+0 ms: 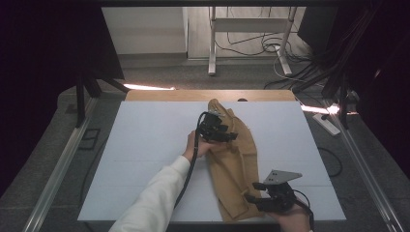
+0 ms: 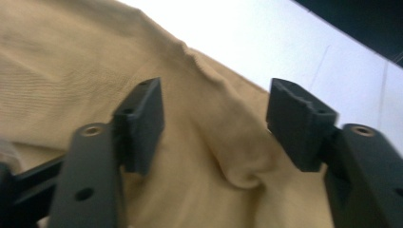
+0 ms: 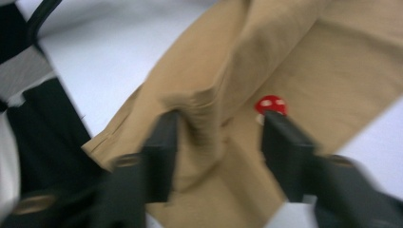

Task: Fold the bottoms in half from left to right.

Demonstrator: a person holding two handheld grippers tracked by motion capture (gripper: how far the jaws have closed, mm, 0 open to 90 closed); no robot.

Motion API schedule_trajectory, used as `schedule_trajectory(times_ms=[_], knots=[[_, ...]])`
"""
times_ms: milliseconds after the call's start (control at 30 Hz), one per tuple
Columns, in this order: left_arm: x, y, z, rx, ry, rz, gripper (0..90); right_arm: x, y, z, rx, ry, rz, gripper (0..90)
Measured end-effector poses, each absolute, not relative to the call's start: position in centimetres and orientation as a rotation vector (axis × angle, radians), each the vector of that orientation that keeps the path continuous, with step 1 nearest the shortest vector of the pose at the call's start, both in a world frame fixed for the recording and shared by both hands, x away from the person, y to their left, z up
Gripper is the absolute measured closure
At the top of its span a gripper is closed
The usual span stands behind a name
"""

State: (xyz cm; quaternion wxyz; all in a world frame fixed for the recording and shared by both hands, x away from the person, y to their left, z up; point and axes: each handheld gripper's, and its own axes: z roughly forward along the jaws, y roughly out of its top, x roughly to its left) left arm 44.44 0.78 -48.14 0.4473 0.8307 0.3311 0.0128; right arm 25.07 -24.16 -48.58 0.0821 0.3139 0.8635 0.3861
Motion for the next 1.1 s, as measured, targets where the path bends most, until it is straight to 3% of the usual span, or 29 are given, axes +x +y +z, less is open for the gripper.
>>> schedule_trajectory(times_ms=[133,267,1100], knots=[[43.7,1.4,-47.5,2.071,0.799,0.062,30.0,25.2,-24.8,-48.2,0.982,2.515,1.186,33.9],[43.2,2.3,-47.2,2.074,0.807,0.077,28.6,25.6,-25.3,-47.9,1.007,2.472,1.194,32.4],[39.9,6.7,-48.2,2.124,0.804,0.087,29.1,29.8,-25.0,-49.1,1.073,2.495,1.131,34.4]])
